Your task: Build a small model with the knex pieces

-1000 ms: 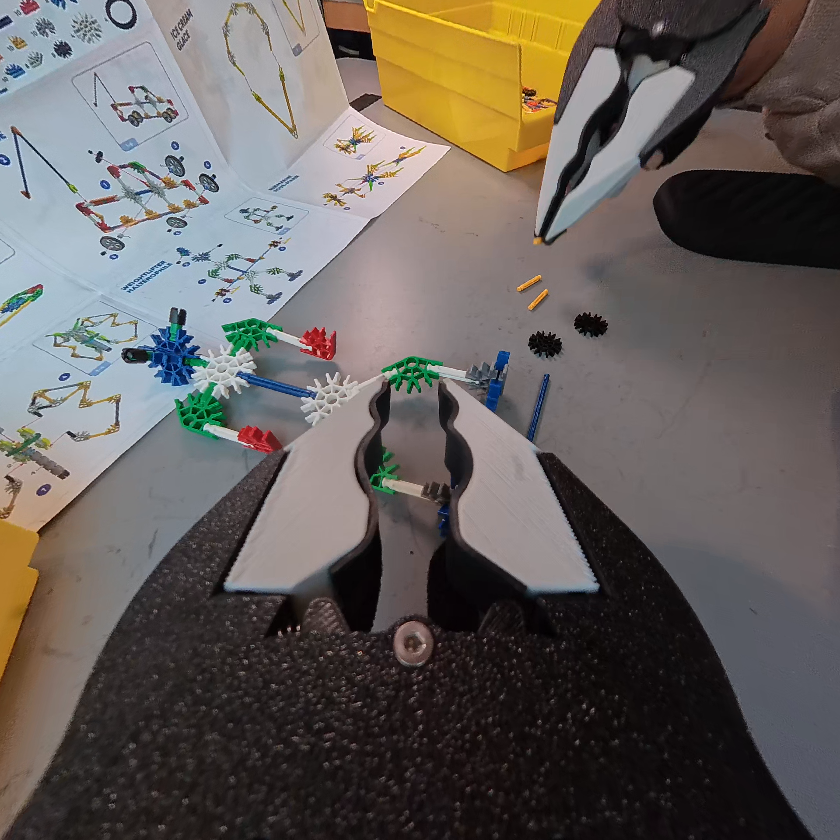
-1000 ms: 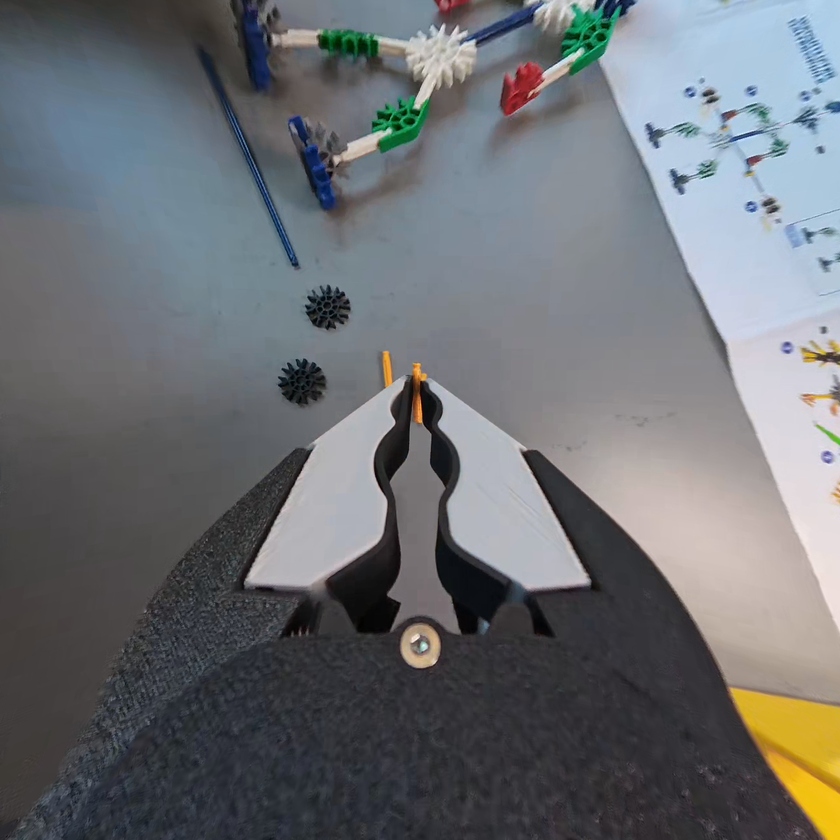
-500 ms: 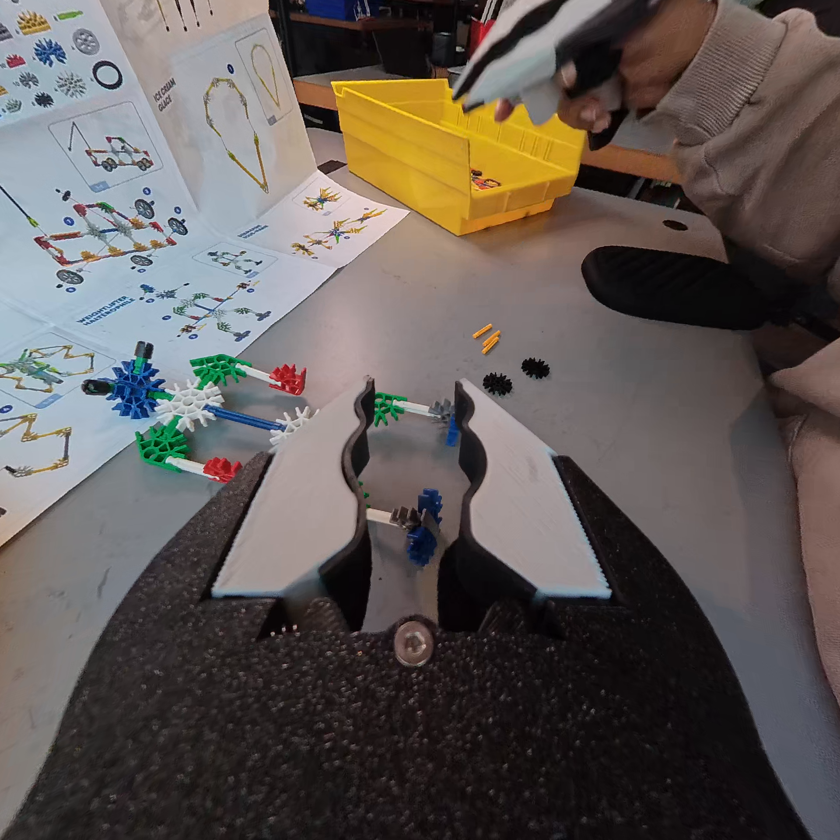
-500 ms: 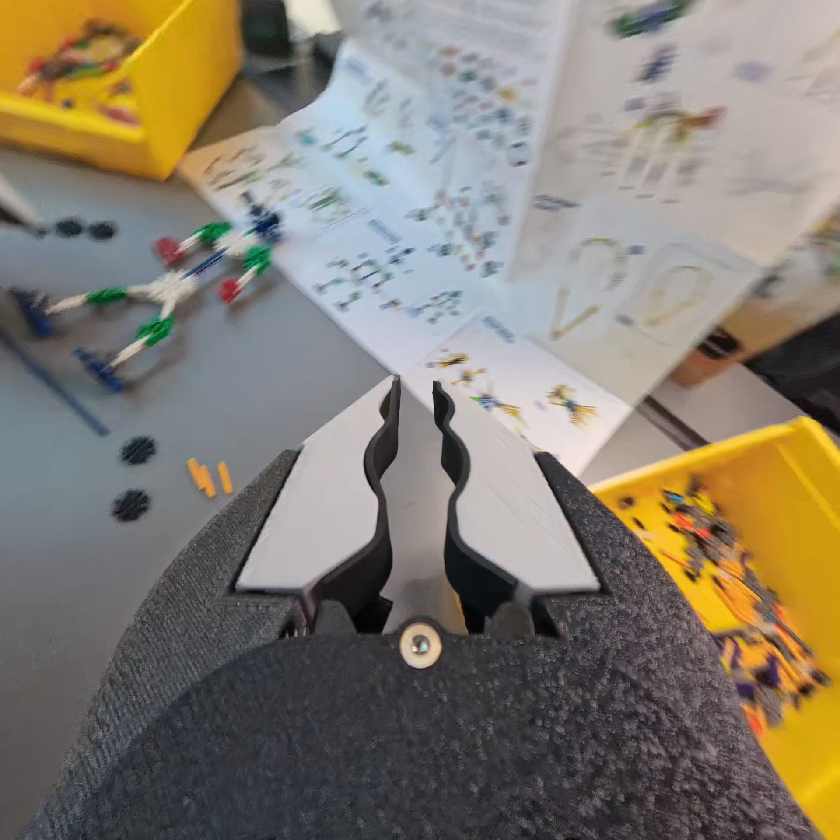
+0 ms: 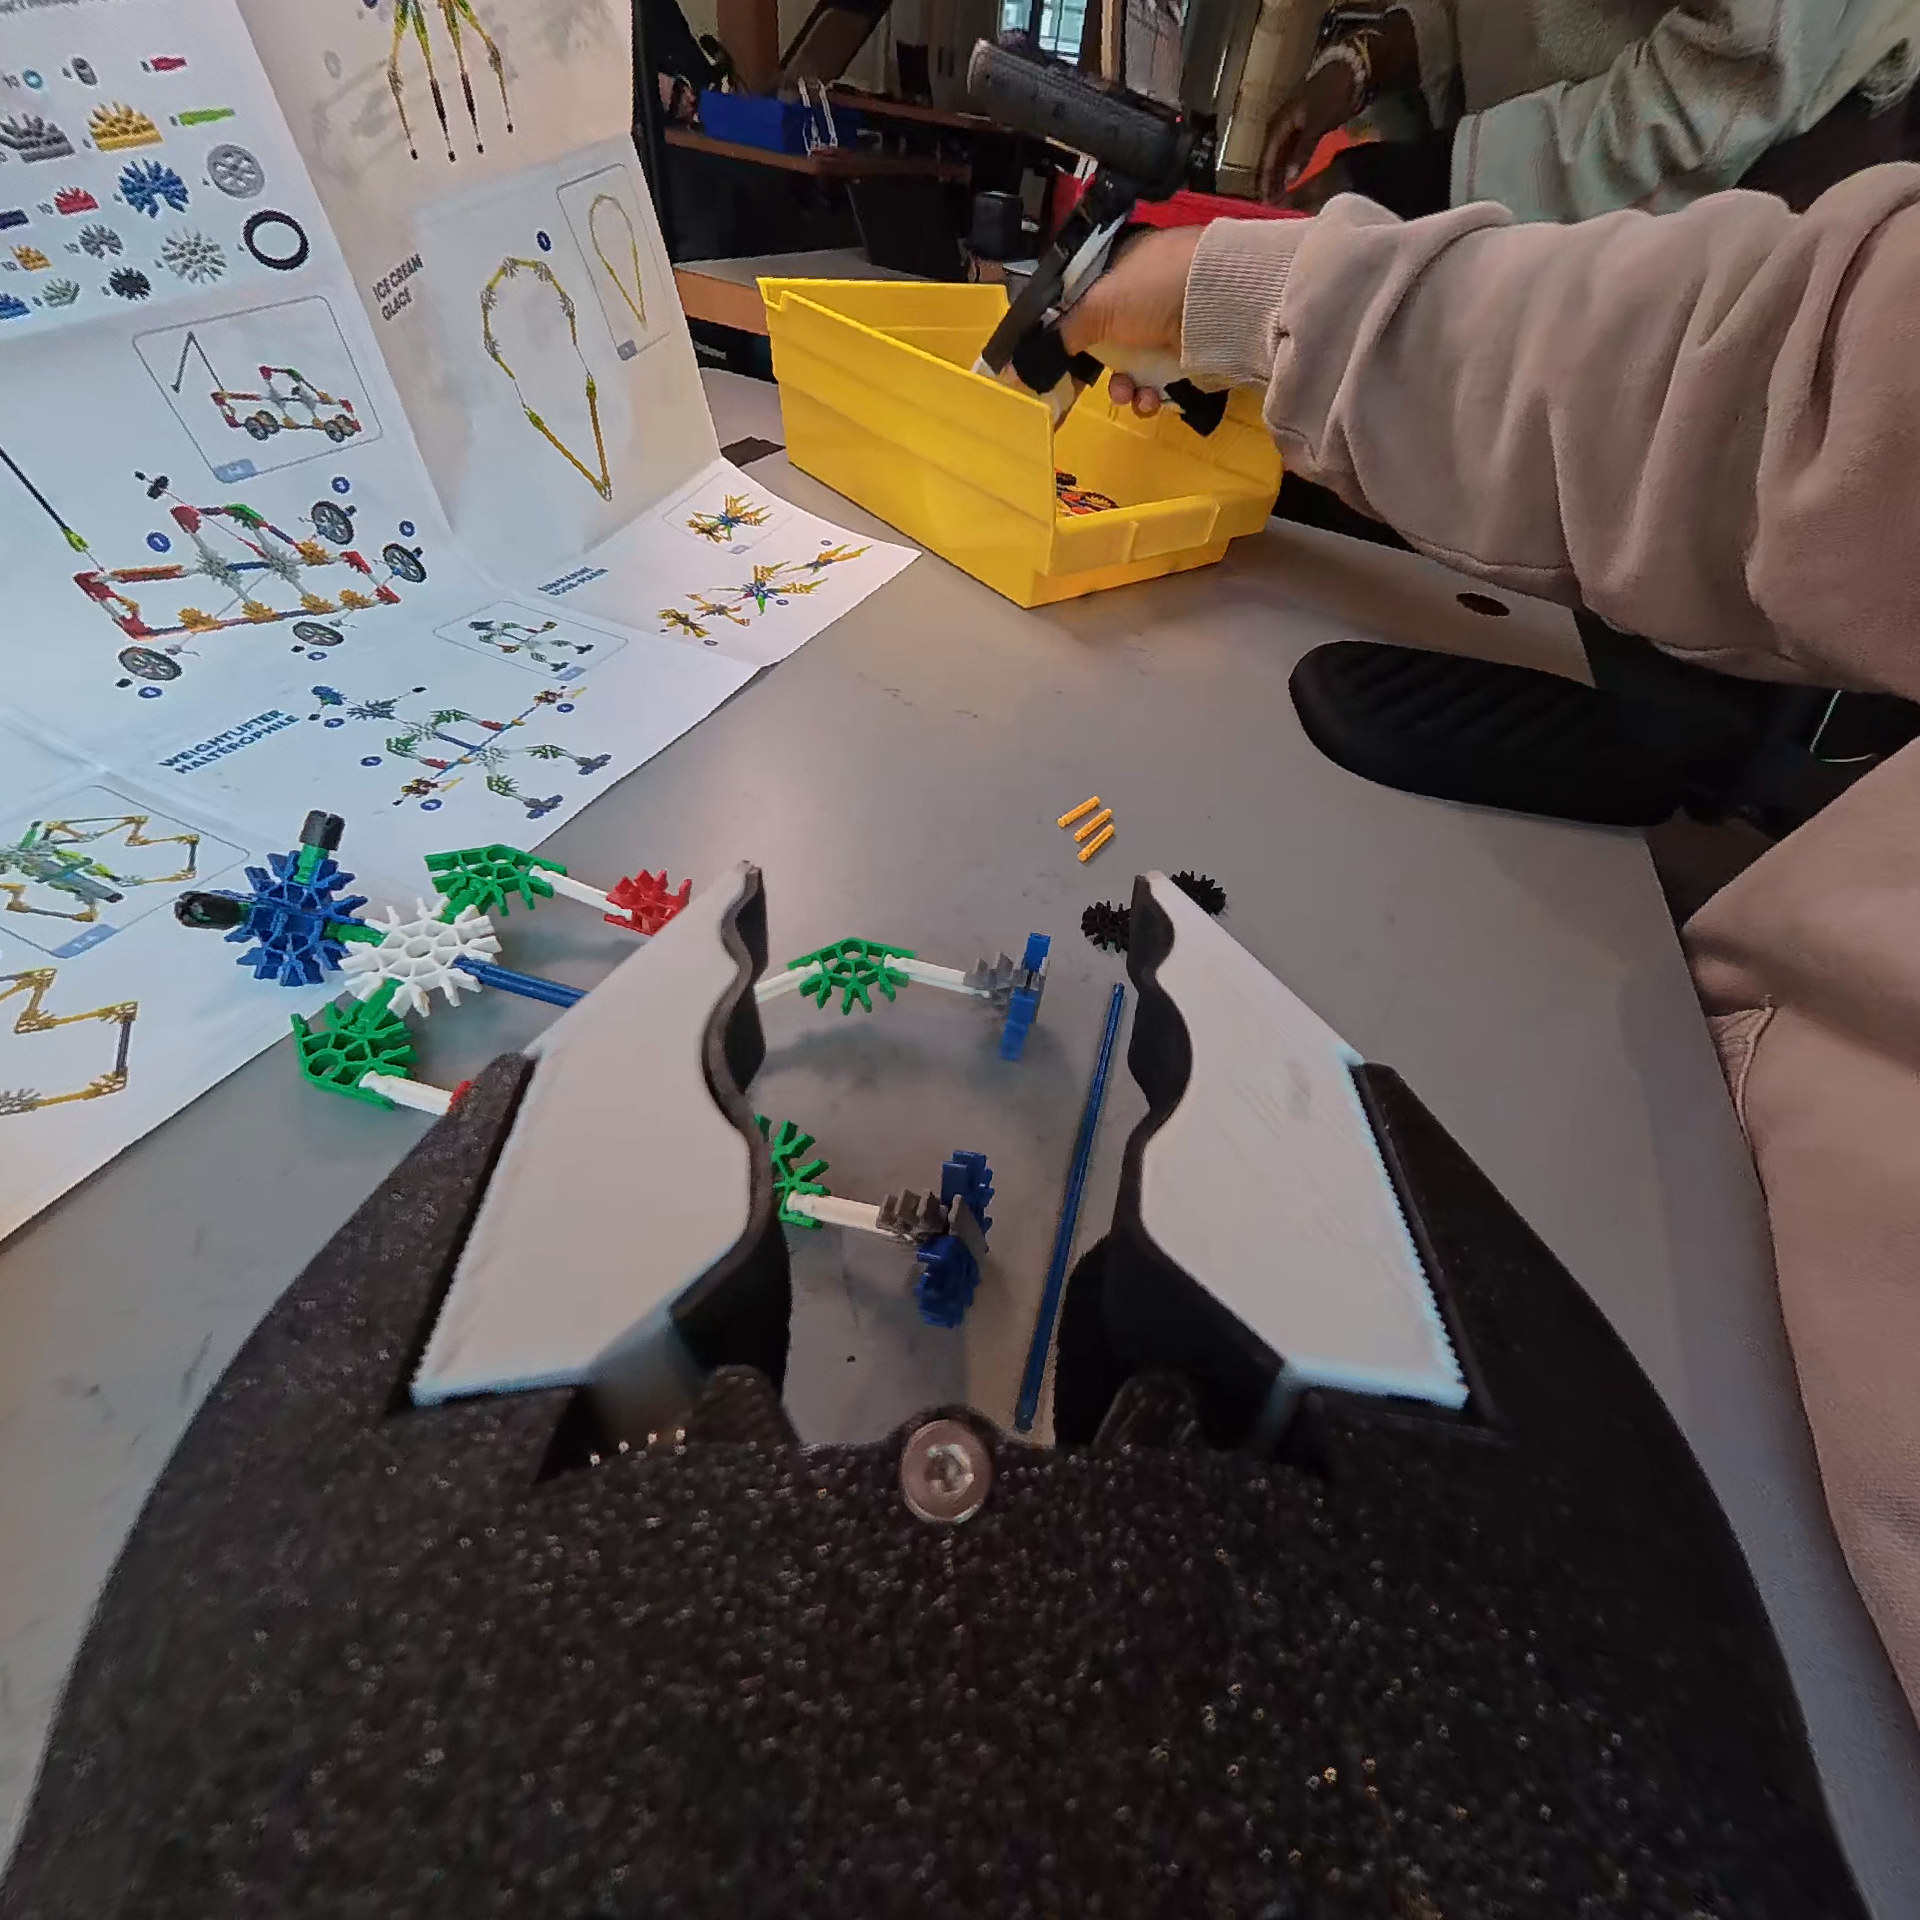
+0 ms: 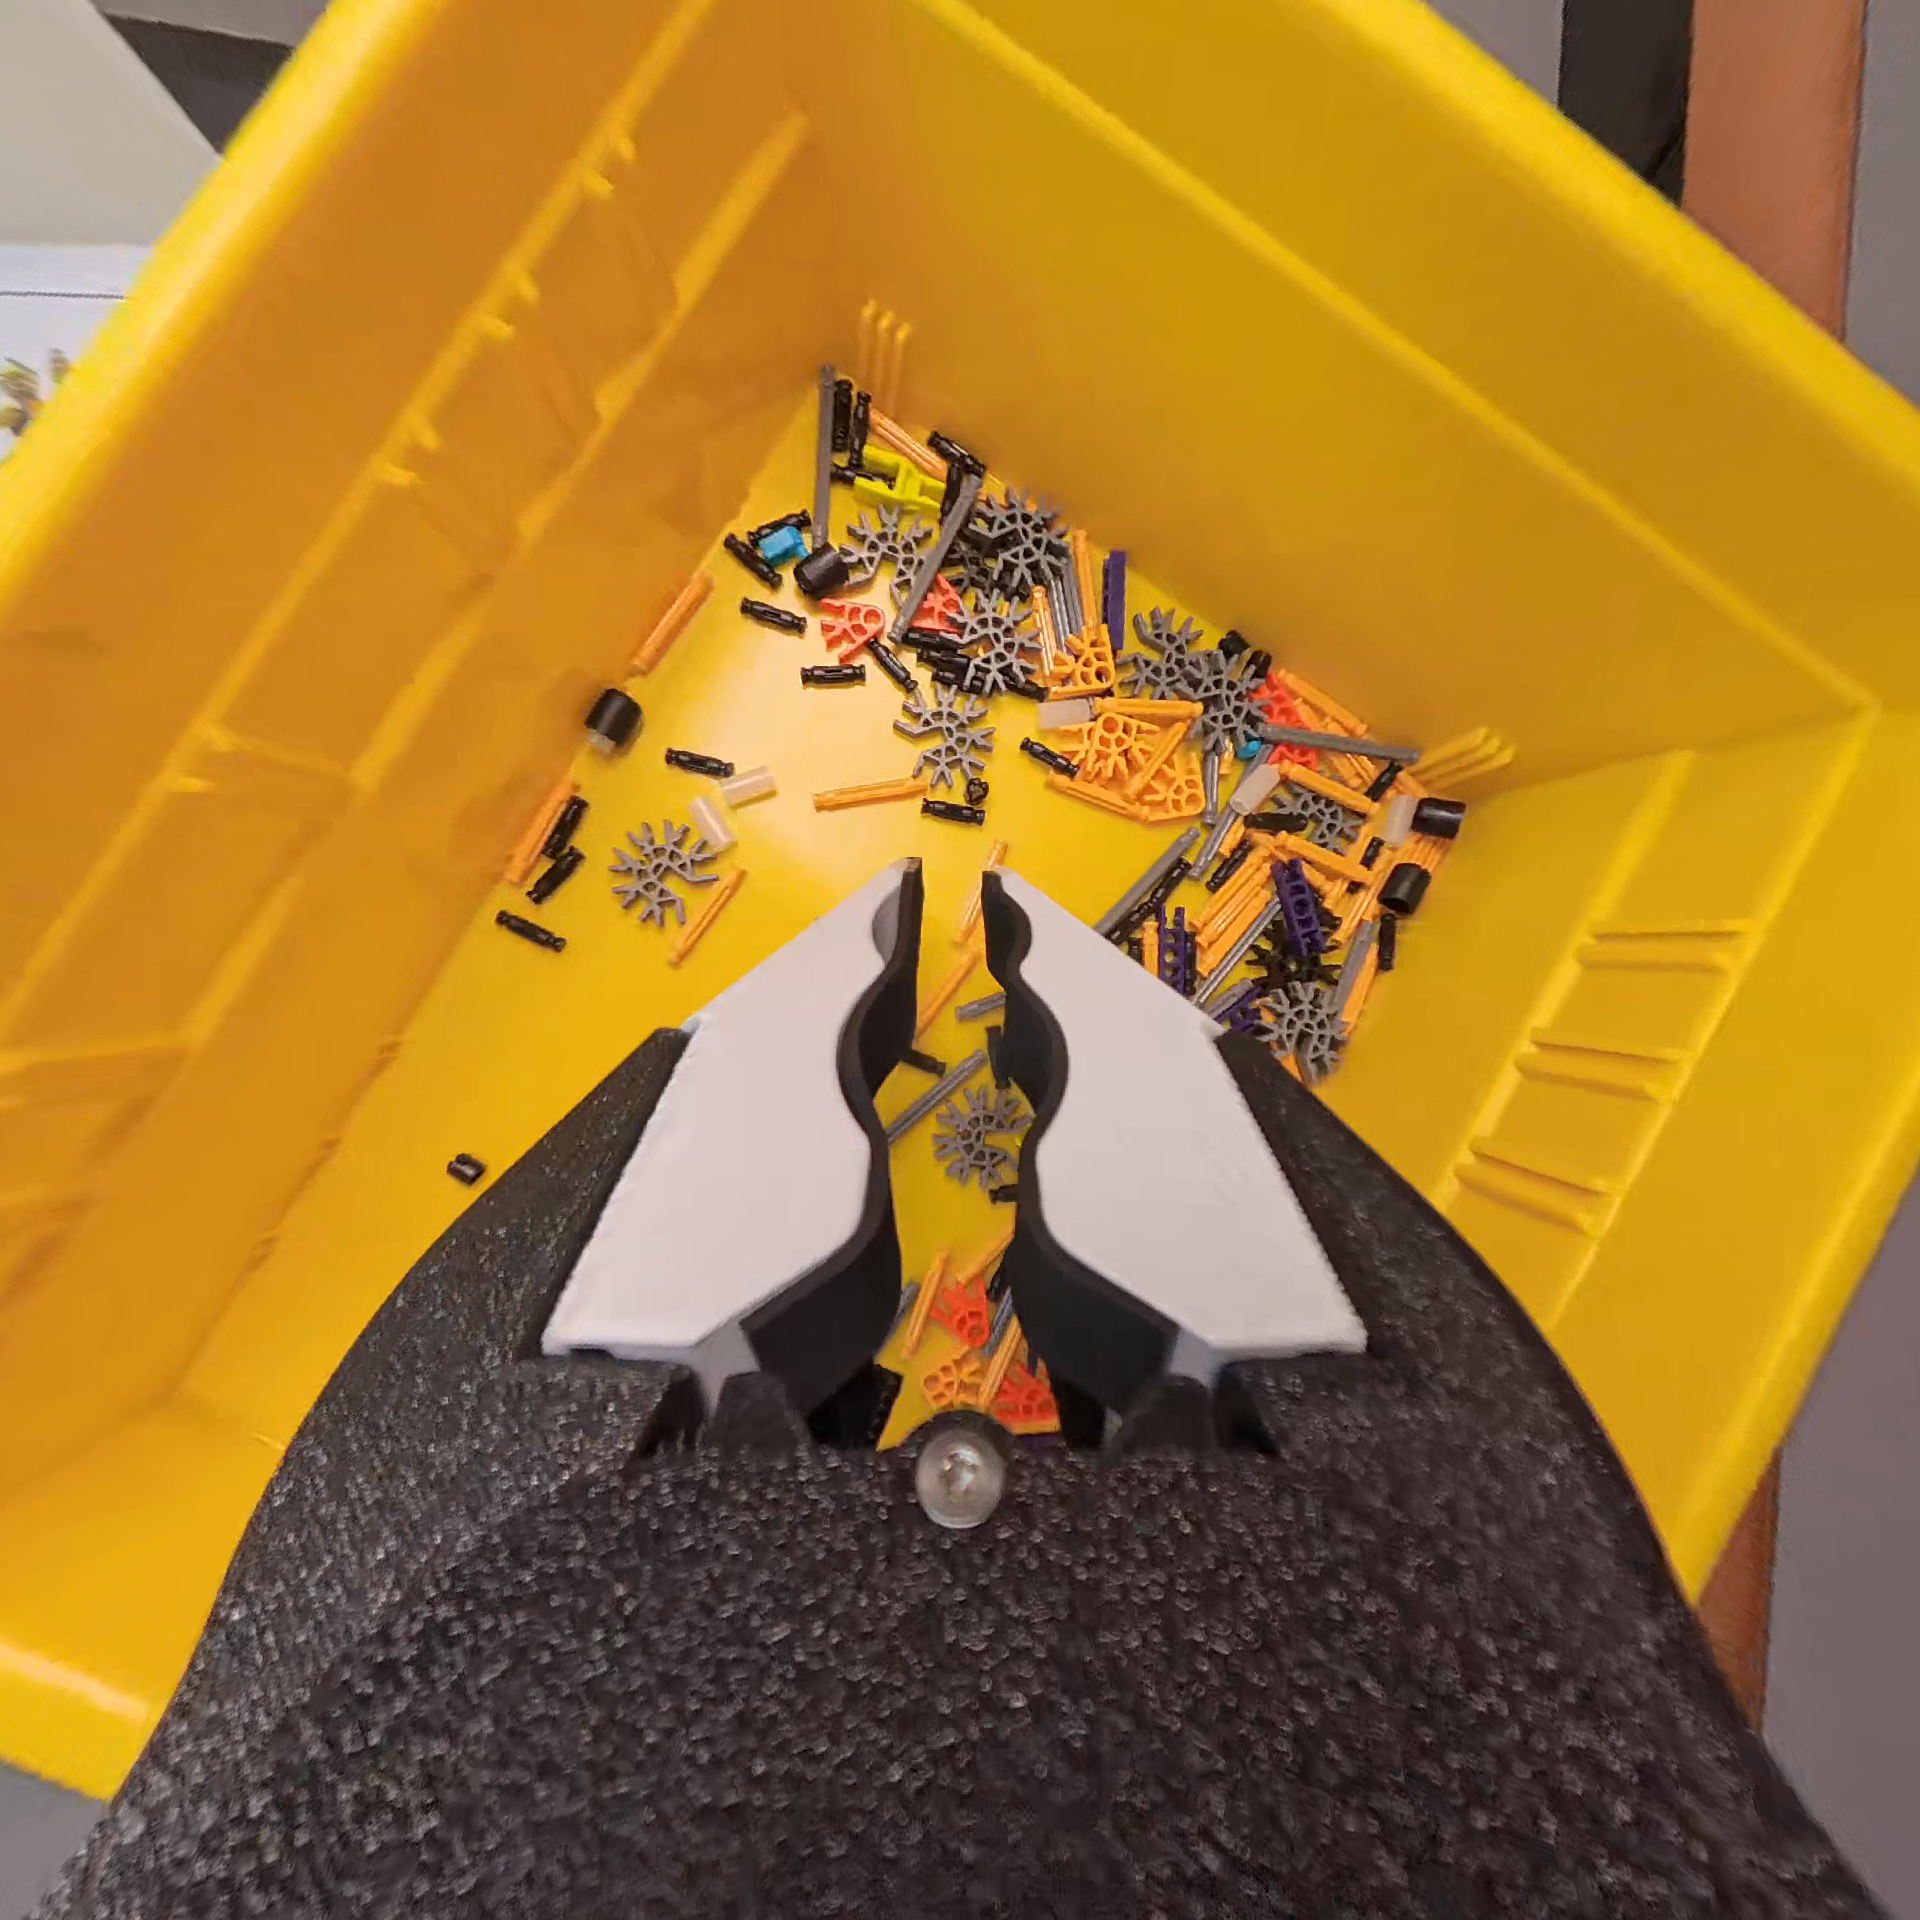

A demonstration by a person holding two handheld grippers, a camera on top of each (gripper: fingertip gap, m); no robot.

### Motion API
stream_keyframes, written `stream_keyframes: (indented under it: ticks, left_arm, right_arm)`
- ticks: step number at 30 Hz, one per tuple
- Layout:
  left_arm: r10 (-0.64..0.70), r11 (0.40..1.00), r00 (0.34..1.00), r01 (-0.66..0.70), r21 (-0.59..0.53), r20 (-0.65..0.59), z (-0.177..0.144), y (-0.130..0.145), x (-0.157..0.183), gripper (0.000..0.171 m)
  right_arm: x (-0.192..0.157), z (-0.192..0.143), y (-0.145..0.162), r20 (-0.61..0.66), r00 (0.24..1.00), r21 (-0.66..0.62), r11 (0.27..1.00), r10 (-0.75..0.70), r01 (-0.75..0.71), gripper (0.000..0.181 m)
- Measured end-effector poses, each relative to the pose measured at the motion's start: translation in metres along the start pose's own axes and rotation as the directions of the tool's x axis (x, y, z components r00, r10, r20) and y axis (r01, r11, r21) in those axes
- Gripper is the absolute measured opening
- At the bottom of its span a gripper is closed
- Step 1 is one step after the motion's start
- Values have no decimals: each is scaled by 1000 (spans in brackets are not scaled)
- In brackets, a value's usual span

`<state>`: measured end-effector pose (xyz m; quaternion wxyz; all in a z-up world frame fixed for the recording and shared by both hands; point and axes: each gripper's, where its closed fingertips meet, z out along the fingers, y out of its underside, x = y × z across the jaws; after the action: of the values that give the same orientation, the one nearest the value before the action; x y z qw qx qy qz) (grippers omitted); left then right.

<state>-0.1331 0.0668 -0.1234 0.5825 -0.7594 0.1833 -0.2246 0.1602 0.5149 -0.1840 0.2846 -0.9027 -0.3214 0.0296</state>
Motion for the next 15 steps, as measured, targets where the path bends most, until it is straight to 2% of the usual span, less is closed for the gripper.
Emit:
stream_keyframes:
  ticks: [6, 15]
  left_arm:
    - [19, 1000, 1000, -19, -3, 2, 1, 0, 1, 69]
    - [14, 1000, 1000, -14, -4, 0, 1, 0, 1, 69]
  right_arm:
    - [5, 17, 9, 27, 997, -53, 996, 69, -68, 7]
    - [3, 24, 17, 71, 989, -52, 991, 128, -124, 1]
